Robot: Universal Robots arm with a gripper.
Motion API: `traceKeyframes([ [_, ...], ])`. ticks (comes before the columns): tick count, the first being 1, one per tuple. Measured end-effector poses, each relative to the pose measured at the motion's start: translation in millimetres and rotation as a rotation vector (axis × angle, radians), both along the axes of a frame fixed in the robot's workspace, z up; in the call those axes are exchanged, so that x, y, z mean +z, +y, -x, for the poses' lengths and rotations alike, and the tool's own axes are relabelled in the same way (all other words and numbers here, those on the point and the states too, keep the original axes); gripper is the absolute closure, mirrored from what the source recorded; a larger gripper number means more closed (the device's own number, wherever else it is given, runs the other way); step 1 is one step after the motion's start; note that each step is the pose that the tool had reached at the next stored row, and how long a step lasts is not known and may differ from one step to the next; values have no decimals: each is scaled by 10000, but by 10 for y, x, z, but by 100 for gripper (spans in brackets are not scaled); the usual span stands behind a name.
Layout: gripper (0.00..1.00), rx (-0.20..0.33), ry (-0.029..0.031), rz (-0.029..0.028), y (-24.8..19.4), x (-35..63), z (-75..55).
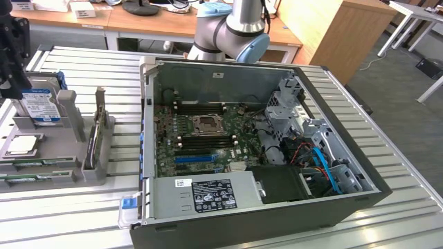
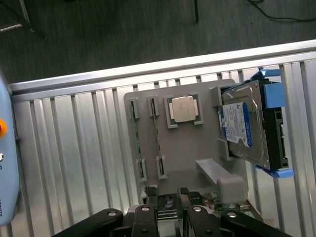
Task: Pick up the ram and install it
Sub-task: 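Pick up the ram and move it above insertion slot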
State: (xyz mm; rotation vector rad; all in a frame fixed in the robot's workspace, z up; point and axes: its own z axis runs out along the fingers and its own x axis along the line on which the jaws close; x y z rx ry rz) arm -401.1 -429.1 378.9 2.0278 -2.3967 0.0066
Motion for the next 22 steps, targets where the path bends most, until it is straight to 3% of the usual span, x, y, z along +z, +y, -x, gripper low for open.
traceKeyframes([
  [22, 70, 395, 0, 1, 0, -400, 2],
])
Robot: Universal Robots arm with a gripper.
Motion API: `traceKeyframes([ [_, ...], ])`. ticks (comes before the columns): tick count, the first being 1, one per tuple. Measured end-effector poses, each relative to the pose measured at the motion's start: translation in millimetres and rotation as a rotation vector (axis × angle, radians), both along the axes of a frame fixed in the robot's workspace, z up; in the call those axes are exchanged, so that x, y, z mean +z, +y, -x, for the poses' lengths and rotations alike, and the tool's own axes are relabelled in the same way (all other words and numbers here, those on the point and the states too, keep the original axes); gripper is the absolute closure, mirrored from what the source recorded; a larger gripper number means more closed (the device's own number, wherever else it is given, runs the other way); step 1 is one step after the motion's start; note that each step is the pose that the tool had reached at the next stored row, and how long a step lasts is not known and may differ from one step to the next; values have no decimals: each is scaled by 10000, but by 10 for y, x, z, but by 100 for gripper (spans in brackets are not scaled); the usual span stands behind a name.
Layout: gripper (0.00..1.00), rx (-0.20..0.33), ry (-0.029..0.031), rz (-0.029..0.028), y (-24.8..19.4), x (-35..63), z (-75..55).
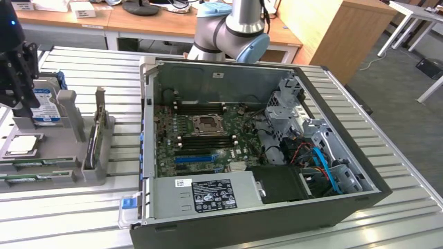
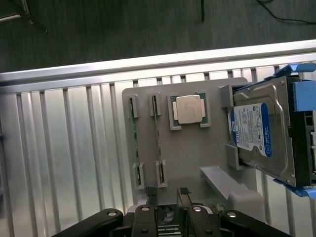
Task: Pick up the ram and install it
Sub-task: 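Pick up the ram and move it above insertion slot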
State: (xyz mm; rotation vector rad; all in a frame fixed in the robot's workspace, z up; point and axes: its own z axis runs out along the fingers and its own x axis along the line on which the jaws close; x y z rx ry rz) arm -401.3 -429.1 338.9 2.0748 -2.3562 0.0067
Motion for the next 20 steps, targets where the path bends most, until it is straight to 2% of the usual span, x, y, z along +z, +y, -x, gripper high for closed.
traceKeyframes([
  [20, 70, 513, 0, 0, 0, -364, 0],
])
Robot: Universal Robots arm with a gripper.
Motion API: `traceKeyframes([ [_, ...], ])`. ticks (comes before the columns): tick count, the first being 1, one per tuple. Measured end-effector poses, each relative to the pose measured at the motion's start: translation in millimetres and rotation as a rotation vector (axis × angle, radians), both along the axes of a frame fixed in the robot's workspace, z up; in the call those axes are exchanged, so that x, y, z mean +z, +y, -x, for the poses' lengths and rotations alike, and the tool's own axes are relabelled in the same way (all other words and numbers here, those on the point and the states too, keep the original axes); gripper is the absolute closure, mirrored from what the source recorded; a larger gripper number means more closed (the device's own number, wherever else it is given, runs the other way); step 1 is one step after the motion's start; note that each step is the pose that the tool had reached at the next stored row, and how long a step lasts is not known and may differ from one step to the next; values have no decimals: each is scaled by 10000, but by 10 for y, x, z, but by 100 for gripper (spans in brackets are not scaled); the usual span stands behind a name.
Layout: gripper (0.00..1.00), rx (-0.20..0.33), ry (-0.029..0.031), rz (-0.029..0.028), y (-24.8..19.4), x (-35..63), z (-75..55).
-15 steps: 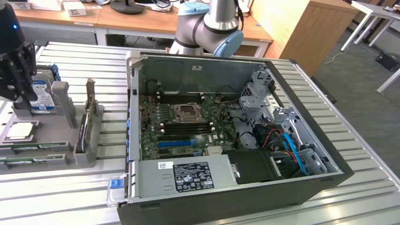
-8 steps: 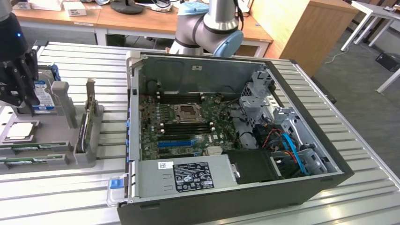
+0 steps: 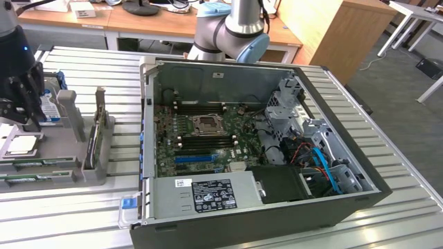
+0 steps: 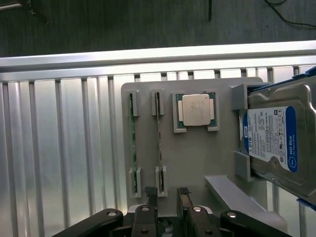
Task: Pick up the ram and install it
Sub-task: 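Pick up the ram and move it above insertion slot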
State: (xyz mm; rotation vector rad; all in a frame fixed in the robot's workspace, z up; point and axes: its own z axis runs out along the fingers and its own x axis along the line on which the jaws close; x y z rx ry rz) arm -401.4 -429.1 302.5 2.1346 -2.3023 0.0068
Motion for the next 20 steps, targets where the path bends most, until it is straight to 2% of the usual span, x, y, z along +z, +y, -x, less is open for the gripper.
traceKeyframes([
  [2, 70, 52, -1, -1, 0, -30, 0],
  [7, 70, 116, -1, 0, -12, -34, 4],
  [17, 70, 252, -1, 1, -163, -35, 53],
  [20, 70, 276, 0, 1, -194, -35, 60],
])
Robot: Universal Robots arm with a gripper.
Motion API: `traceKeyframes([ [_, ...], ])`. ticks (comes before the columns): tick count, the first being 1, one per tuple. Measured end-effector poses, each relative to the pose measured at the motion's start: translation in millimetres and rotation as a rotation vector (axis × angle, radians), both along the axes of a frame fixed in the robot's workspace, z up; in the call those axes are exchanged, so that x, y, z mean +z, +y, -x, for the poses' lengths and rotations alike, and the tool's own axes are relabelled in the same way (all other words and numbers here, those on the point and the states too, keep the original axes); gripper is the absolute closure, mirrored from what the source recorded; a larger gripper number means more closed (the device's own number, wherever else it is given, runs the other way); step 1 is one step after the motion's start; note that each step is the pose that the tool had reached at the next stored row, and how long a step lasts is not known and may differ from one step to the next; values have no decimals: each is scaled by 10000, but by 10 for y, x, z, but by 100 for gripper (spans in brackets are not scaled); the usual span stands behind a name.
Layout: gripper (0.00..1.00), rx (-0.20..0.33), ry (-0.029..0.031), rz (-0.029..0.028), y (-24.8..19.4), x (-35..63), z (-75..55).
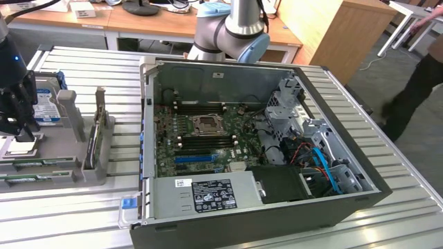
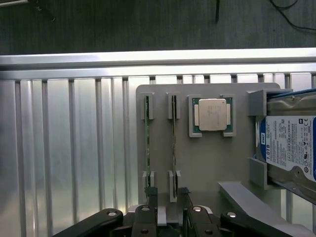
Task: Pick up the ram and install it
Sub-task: 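Pick up the ram and move it above insertion slot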
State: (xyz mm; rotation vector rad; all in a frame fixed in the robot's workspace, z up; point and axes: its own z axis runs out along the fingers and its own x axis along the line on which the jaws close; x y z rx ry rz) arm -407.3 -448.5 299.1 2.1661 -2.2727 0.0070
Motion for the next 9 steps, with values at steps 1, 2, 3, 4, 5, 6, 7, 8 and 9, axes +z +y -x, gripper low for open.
traceKeyframes([
  [1, 70, -1, 0, 0, 0, 0, 0],
  [2, 70, -1, 0, -1, 0, 0, 0],
  [3, 70, 0, 0, -1, 0, 0, 0],
  [4, 70, -1, -1, -2, 0, -1, 0],
  [5, 70, -1, -2, -2, 0, -7, 1],
  [6, 70, -1, -2, -2, 0, -19, 1],
  [7, 70, 1, -1, -1, 0, -32, 1],
  [8, 70, 3, 0, 0, -1, -46, 1],
  [9, 70, 6, -1, -1, -2, -62, 2],
])
